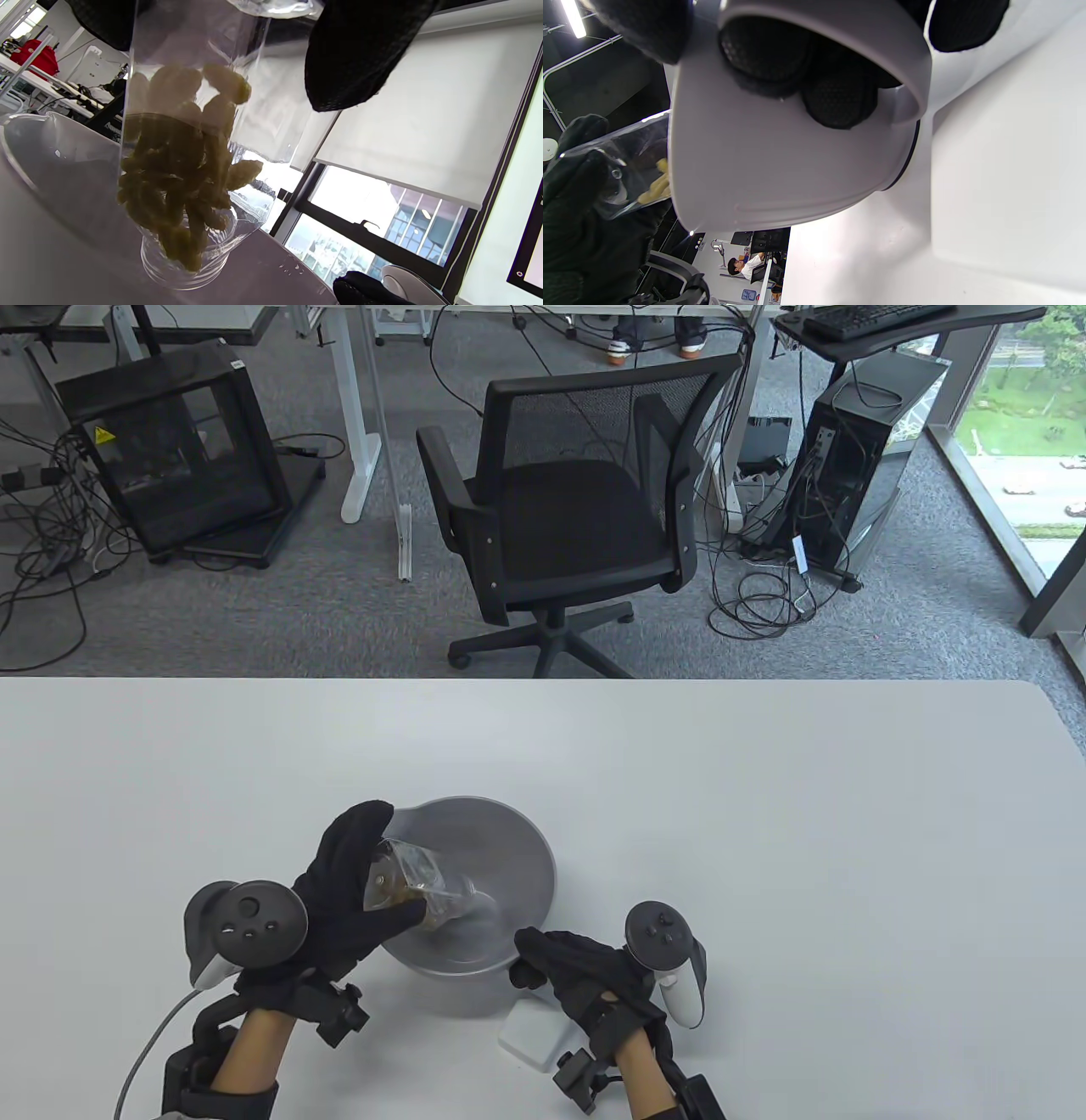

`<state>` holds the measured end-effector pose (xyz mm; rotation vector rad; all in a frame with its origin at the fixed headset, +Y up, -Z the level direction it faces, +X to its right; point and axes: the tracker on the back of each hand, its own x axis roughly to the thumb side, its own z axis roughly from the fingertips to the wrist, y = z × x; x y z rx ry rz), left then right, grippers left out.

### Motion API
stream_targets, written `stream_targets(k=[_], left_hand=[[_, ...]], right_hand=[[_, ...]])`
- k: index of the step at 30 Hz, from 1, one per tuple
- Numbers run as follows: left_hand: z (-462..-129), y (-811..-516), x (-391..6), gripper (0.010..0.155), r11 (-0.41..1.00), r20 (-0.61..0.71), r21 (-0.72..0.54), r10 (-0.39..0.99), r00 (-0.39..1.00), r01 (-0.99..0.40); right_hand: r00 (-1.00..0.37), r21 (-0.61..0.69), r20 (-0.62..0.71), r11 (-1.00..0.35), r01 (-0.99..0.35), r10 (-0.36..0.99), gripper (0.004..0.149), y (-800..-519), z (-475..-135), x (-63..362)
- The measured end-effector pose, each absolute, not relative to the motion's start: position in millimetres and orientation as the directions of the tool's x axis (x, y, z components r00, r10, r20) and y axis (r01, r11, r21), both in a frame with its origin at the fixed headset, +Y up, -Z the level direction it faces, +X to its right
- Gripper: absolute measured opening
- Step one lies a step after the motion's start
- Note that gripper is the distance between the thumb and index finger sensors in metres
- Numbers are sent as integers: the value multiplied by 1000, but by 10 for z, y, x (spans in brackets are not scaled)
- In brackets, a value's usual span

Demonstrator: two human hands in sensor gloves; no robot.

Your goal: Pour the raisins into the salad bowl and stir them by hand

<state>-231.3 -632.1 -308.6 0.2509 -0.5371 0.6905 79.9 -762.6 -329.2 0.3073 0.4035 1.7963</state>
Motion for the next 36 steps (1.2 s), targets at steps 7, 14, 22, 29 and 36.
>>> stream_targets(k=[7,14,22,29,36], left_hand=[[-3114,-6326,-2145,97,805,569,57,460,682,-590],[-3283,-6173,-1898,91,928,522,89,265,811,-361],[-3329,-6025,-1657,89,970,486,114,134,864,-215],[-3298,-6001,-1660,86,973,499,69,157,852,-220],[-3223,-5969,-1869,82,949,493,94,219,842,-301]], right_hand=[[-248,432,-8,-221,-874,969,53,-7632,-3288,801],[-222,450,-27,-187,-873,975,53,-7644,-3275,791],[-223,451,-27,-187,-873,975,54,-7646,-3278,790],[-220,451,-27,-184,-873,975,54,-7658,-3276,787],[-223,449,-26,-188,-873,974,54,-7662,-3280,785]])
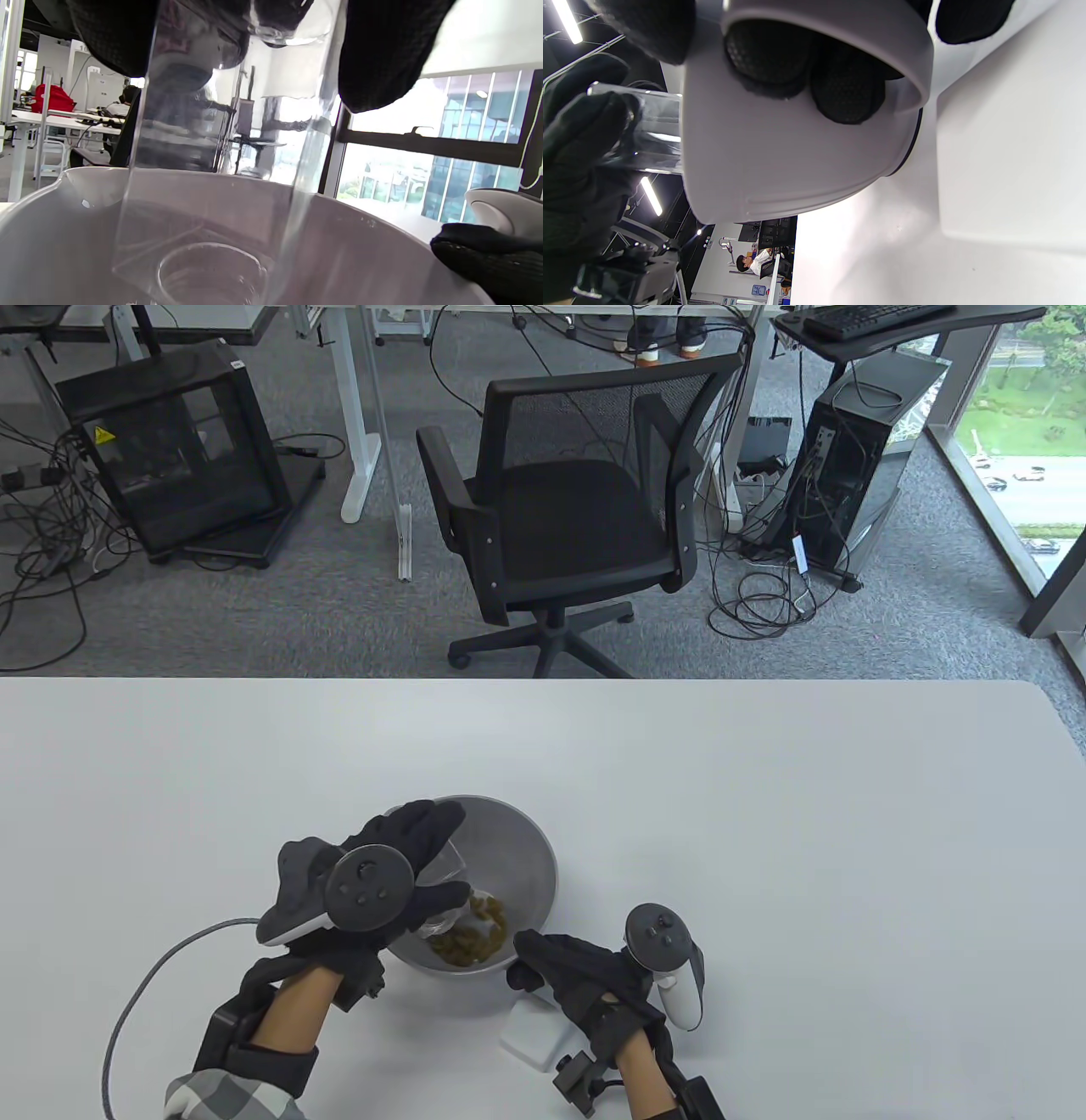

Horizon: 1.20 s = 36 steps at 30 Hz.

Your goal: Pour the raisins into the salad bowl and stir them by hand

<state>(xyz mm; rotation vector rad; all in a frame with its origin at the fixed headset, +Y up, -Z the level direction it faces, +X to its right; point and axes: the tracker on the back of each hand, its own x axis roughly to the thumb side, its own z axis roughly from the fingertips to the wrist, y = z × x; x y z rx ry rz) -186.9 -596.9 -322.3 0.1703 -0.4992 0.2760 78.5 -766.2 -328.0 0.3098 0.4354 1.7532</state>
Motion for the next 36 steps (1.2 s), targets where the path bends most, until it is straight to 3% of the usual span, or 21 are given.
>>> stream_targets(k=[6,10,12,15,17,19,21,23,27,29,31,32,34,35,36], left_hand=[[-3011,-6280,-2480,94,864,486,54,414,769,-500],[-2820,-6765,-3009,98,748,442,-46,610,658,-662],[-2831,-6964,-3161,96,789,358,-149,605,711,-596],[-2953,-7309,-3308,94,906,221,-228,404,887,-356],[-3033,-7526,-3424,94,901,119,-223,403,907,-371],[-3066,-7788,-3594,94,818,-5,-286,519,855,-499],[-3044,-7850,-3696,93,789,-66,-296,546,835,-539],[-3052,-7824,-3712,94,793,-36,-296,547,836,-532],[-2996,-7583,-3757,126,639,-70,-475,657,750,-605],[-2897,-7169,-3758,128,732,60,-361,637,769,-578],[-2737,-6739,-3630,122,808,207,-144,589,781,-572],[-2648,-6506,-3465,116,831,295,-11,535,792,-557],[-2598,-6223,-3082,99,816,350,188,465,813,-547],[-2664,-6096,-2785,89,813,374,220,440,817,-539],[-2751,-6044,-2576,81,834,400,163,433,808,-527]], right_hand=[[-224,452,-22,-190,-872,974,54,-7666,-3282,789],[-225,454,-19,-192,-870,974,55,-7670,-3291,798],[-218,449,-25,-183,-874,976,55,-7675,-3287,799],[-223,450,-18,-191,-872,975,54,-7673,-3286,799],[-224,454,-16,-193,-870,974,55,-7671,-3289,796],[-229,450,-14,-198,-871,973,54,-7672,-3287,798],[-230,448,-14,-200,-872,973,54,-7671,-3289,800],[-240,441,-10,-211,-872,971,54,-7663,-3294,799],[-260,434,-5,-232,-871,966,54,-7652,-3297,792],[-247,443,-14,-215,-870,969,54,-7668,-3303,805],[-246,438,-15,-215,-873,969,54,-7672,-3306,811],[-249,439,-13,-219,-872,968,55,-7665,-3310,810],[-267,434,-3,-239,-869,964,54,-7653,-3310,803],[-270,431,-1,-243,-869,963,55,-7653,-3308,801],[-269,431,-2,-242,-869,963,55,-7655,-3307,801]])
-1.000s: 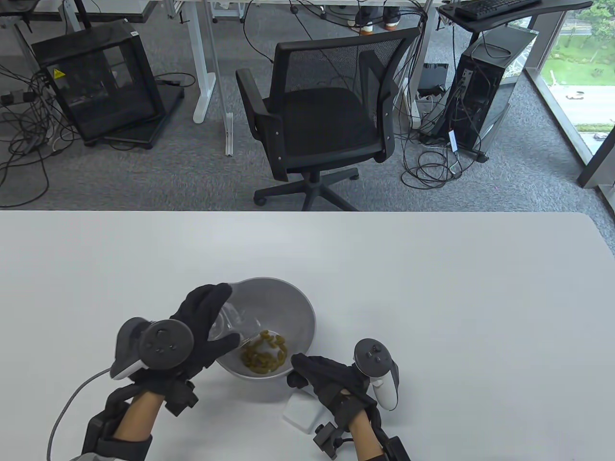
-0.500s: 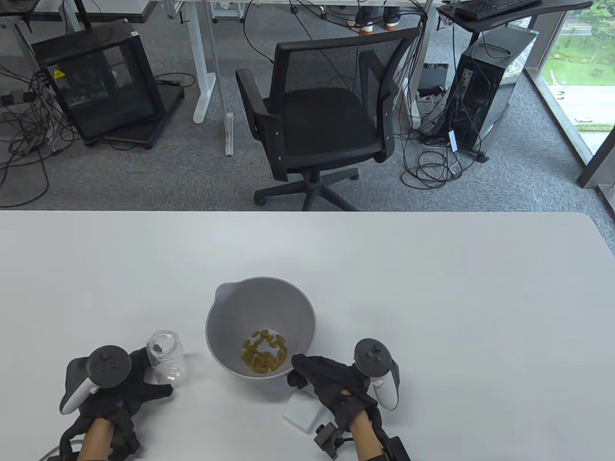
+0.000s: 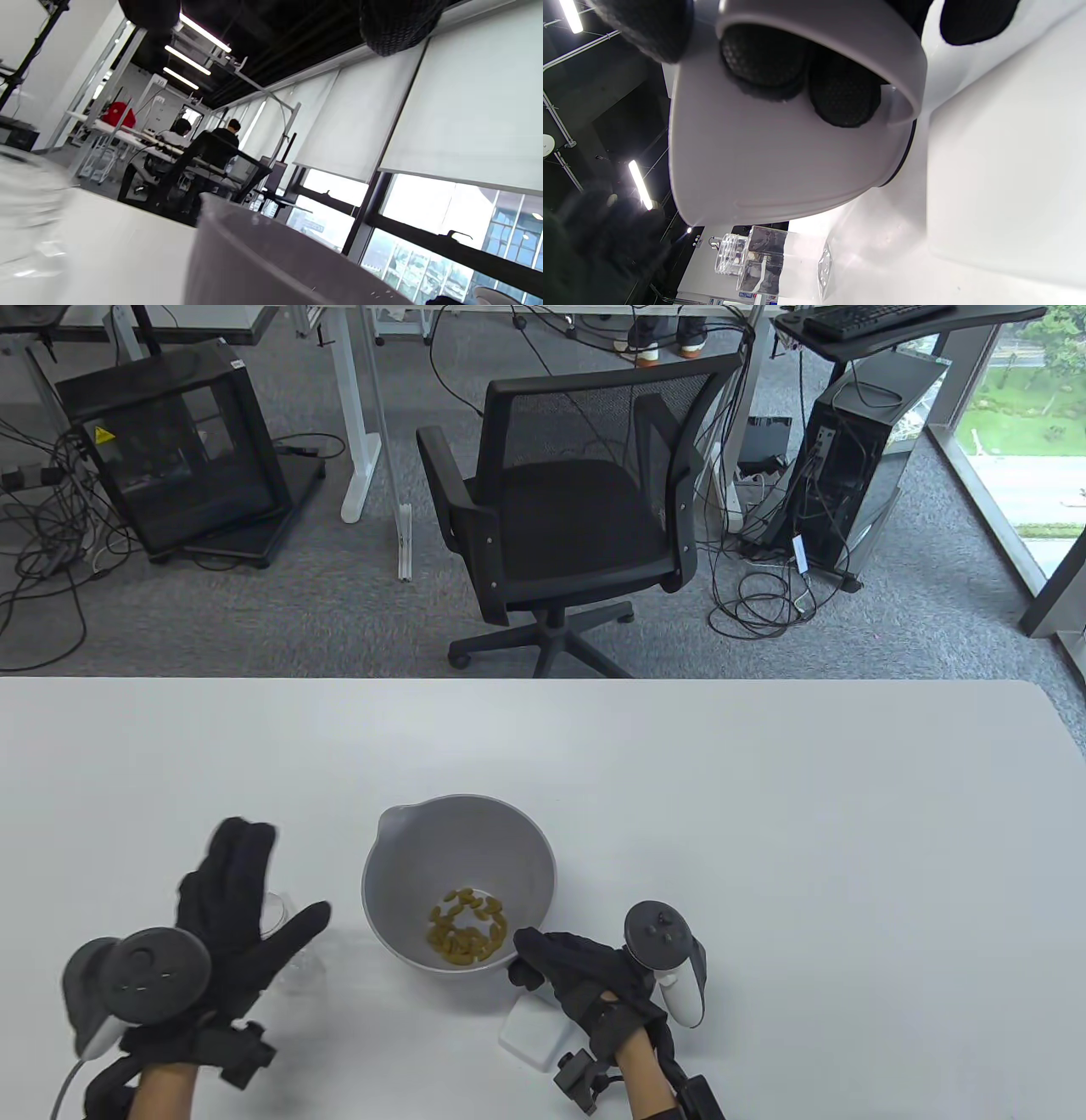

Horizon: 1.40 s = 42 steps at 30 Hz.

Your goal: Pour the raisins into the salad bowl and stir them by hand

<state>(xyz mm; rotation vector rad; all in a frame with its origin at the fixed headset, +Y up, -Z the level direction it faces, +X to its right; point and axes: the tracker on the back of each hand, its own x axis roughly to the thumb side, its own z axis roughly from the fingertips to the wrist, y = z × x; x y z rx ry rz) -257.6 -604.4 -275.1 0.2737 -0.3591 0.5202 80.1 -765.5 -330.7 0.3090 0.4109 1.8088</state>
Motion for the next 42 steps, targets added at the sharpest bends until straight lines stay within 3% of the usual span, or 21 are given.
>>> stream_targets(k=[2,3,5,6,9,10,12,15,17,19,21,23,26,27,30,33,35,38,40,42], left_hand=[[-3061,-6026,-2053,77,880,463,-159,467,753,-448],[-3293,-6094,-1747,76,848,459,-400,513,725,-347],[-3645,-6310,-1331,71,684,352,-714,534,769,-149],[-3755,-6378,-1235,71,659,299,-742,490,819,-123],[-4161,-6640,-1049,70,686,158,-727,165,974,2],[-4279,-6740,-1021,70,695,160,-713,38,986,88],[-4410,-6899,-991,71,652,193,-734,-67,979,189],[-4499,-7090,-910,67,605,178,-788,51,983,111],[-4511,-7169,-839,63,584,175,-812,273,946,-19],[-4490,-7140,-817,50,571,165,-818,352,922,-72],[-4452,-7153,-861,48,504,144,-859,404,903,-88],[-4420,-7162,-951,51,507,72,-858,277,958,-82],[-4434,-7172,-1054,58,581,19,-812,-71,997,56],[-4451,-7161,-1035,60,610,30,-791,-50,998,54],[-4452,-7160,-945,63,588,113,-805,282,953,-78],[-4419,-7216,-940,49,427,52,-881,516,855,-204],[-4394,-7220,-1001,46,431,-29,-878,383,923,-206],[-4446,-7187,-1072,50,566,0,-824,-58,998,33],[-4473,-7142,-1028,56,616,30,-787,-27,999,40],[-4462,-7134,-963,60,598,114,-801,181,977,-18]], right_hand=[[-264,439,-3,-236,-867,965,56,-7669,-3313,806],[-262,447,0,-234,-863,965,57,-7674,-3318,811],[-259,452,-1,-231,-862,966,57,-7674,-3321,815],[-259,452,-1,-231,-862,966,57,-7672,-3322,814],[-270,454,5,-242,-857,963,57,-7662,-3329,805],[-270,454,4,-242,-857,963,57,-7664,-3329,805],[-265,458,0,-236,-857,964,57,-7670,-3330,804],[-241,479,-17,-204,-854,970,58,-7702,-3332,791],[-234,480,-23,-194,-855,972,58,-7707,-3329,779],[-252,479,-10,-217,-851,968,58,-7698,-3325,771],[-256,483,-4,-222,-847,967,58,-7700,-3328,773],[-246,492,-8,-211,-845,969,58,-7697,-3330,772],[-254,491,1,-222,-842,967,58,-7700,-3331,792],[-253,479,-5,-220,-850,967,58,-7695,-3334,793],[-259,483,1,-227,-846,966,58,-7692,-3332,783],[-278,480,13,-250,-841,961,58,-7682,-3340,789],[-280,493,18,-252,-833,960,58,-7691,-3342,799],[-270,487,10,-241,-839,963,58,-7689,-3341,797],[-273,475,4,-242,-846,962,58,-7690,-3344,792],[-266,488,2,-233,-841,964,58,-7695,-3341,785]])
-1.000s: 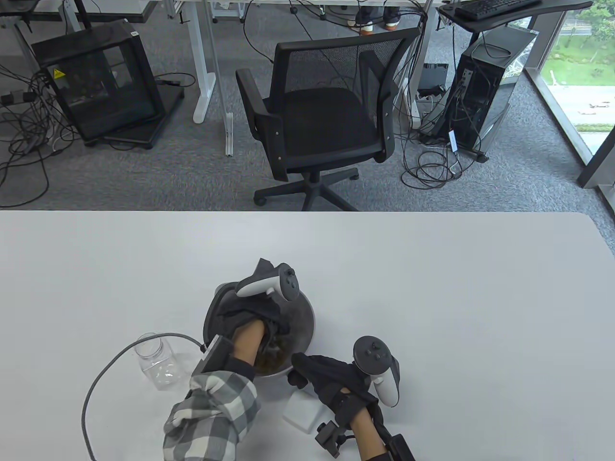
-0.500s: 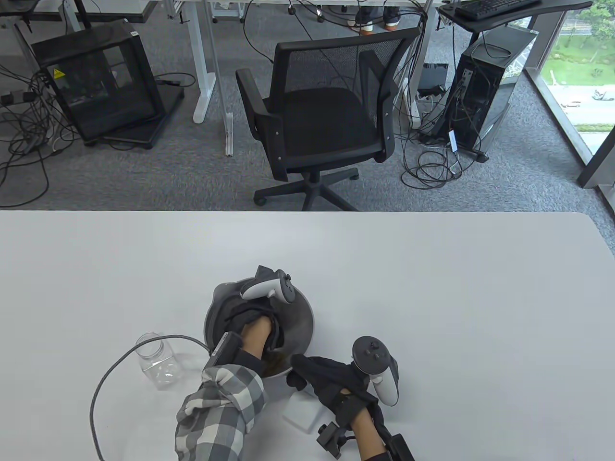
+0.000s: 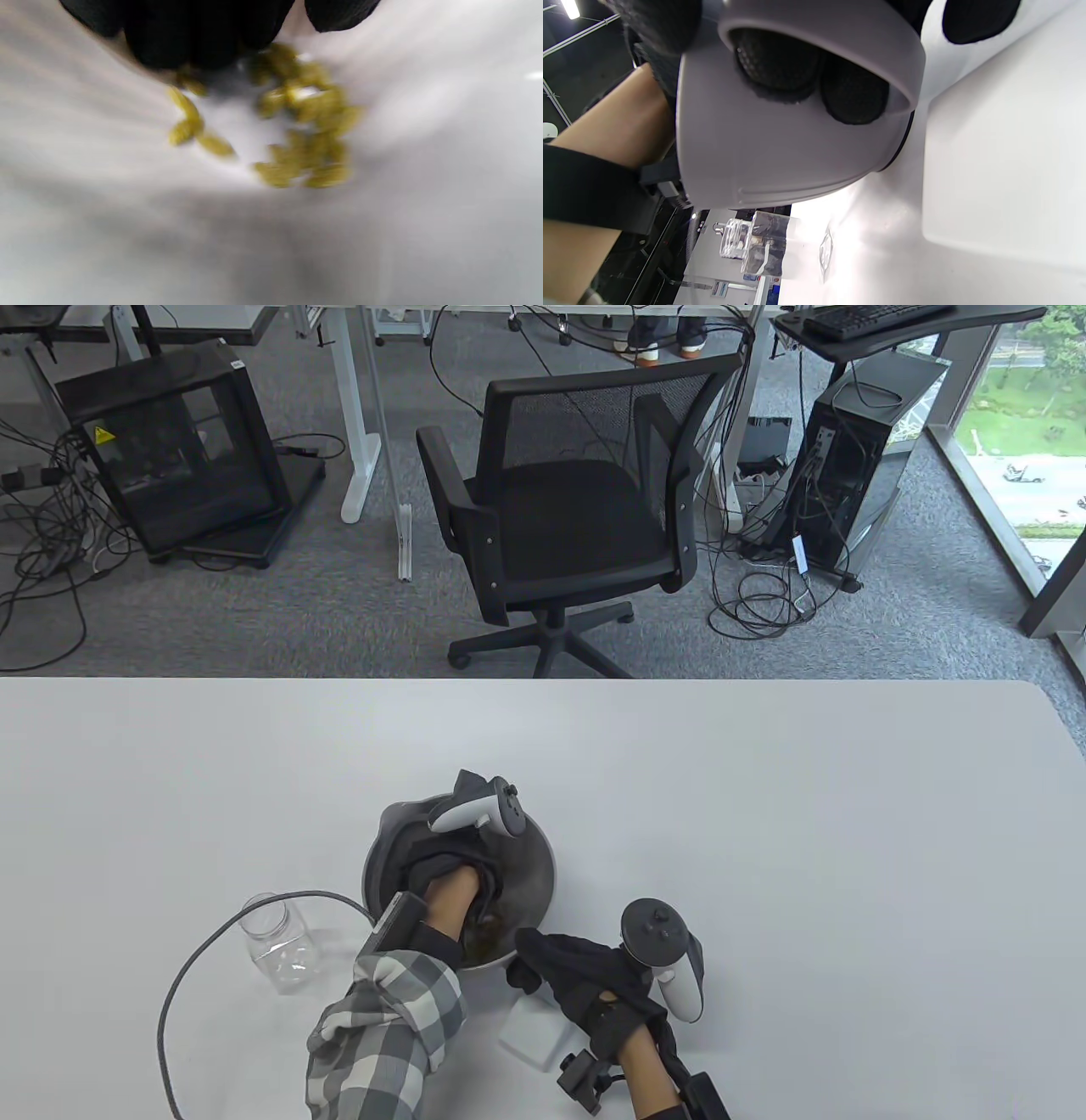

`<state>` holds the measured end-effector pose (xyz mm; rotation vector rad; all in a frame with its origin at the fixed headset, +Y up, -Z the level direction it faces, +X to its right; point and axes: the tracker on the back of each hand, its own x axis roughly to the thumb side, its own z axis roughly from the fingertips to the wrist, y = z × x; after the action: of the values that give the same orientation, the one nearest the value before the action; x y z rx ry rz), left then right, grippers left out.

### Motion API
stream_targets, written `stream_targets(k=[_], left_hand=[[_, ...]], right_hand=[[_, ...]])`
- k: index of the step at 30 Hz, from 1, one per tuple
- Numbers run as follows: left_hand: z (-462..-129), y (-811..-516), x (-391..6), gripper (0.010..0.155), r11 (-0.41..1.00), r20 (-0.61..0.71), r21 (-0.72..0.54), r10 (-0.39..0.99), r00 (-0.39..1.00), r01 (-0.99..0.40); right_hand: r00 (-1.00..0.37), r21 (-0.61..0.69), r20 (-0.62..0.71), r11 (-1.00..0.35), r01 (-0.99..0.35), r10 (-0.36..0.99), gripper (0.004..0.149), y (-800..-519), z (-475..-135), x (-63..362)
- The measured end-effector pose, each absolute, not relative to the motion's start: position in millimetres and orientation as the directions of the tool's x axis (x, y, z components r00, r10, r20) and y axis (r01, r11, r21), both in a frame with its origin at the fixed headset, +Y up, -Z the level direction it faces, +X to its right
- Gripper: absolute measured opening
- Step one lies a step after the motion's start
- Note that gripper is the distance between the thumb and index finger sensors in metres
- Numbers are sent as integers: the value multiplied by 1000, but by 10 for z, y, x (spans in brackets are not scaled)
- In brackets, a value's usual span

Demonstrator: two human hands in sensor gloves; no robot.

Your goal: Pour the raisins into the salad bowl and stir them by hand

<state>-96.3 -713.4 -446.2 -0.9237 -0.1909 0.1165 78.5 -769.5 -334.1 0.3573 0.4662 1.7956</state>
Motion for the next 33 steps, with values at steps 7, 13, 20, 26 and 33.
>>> stream_targets(k=[7,13,20,26,33], left_hand=[[-4428,-7294,-1104,47,493,27,-868,173,985,-62],[-4445,-7179,-848,45,532,243,-846,435,867,-29],[-4429,-7222,-1019,53,577,97,-808,-64,993,116],[-4430,-7152,-858,51,595,225,-804,272,936,20],[-4406,-7291,-1018,47,506,137,-862,191,972,22]], right_hand=[[-290,504,30,-265,-822,956,59,-7683,-3355,789],[-274,492,9,-242,-836,962,59,-7693,-3352,789],[-314,493,25,-285,-822,949,59,-7669,-3367,786],[-301,484,15,-270,-832,953,60,-7674,-3366,780],[-327,476,35,-304,-825,944,60,-7642,-3382,775]])
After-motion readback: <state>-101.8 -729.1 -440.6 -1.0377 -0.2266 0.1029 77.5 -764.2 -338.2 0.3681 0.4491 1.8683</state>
